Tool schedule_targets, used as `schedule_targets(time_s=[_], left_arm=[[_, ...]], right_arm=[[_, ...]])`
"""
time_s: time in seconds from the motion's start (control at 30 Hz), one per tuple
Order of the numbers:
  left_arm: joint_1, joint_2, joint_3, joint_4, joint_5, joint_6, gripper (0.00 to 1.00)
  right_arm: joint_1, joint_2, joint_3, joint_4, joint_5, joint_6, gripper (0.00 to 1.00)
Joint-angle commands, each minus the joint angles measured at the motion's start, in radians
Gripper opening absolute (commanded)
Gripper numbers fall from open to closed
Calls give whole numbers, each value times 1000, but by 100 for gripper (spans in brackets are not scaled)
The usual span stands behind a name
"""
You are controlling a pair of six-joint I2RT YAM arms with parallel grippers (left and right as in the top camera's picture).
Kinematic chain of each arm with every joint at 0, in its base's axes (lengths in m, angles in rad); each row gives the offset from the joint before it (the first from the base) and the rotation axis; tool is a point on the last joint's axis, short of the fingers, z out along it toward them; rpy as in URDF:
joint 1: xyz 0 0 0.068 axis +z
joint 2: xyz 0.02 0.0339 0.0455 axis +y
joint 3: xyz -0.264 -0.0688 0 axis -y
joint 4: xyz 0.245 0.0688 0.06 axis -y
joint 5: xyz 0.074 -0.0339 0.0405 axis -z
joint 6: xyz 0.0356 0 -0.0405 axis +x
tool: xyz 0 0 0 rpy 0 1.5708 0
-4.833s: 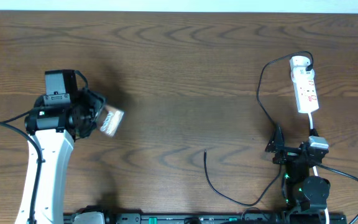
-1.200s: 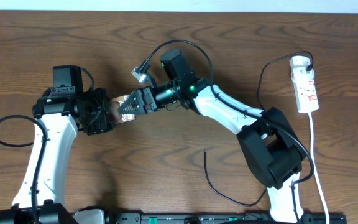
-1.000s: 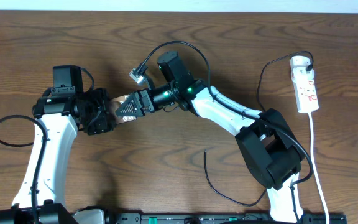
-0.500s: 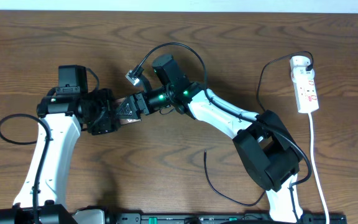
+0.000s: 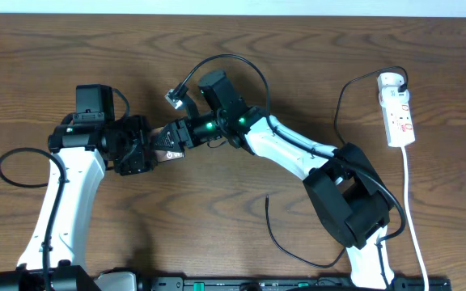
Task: Plug charger to phone and switch on socket
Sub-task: 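Close the right gripper on the phone's edge beside the left gripper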
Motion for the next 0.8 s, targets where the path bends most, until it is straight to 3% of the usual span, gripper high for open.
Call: schedule_targets(time_s=[0.0, 0.27, 0.77], left_arm=[[-2, -6, 14, -3, 24, -10, 7], [-2, -6, 14, -3, 24, -36, 7], [-2, -6, 14, -6, 28, -35, 7]], right_arm=[[5, 2, 17, 2, 1, 4, 49], [11, 2, 17, 2, 1, 4, 40], [18, 2, 17, 5, 2, 4, 34]])
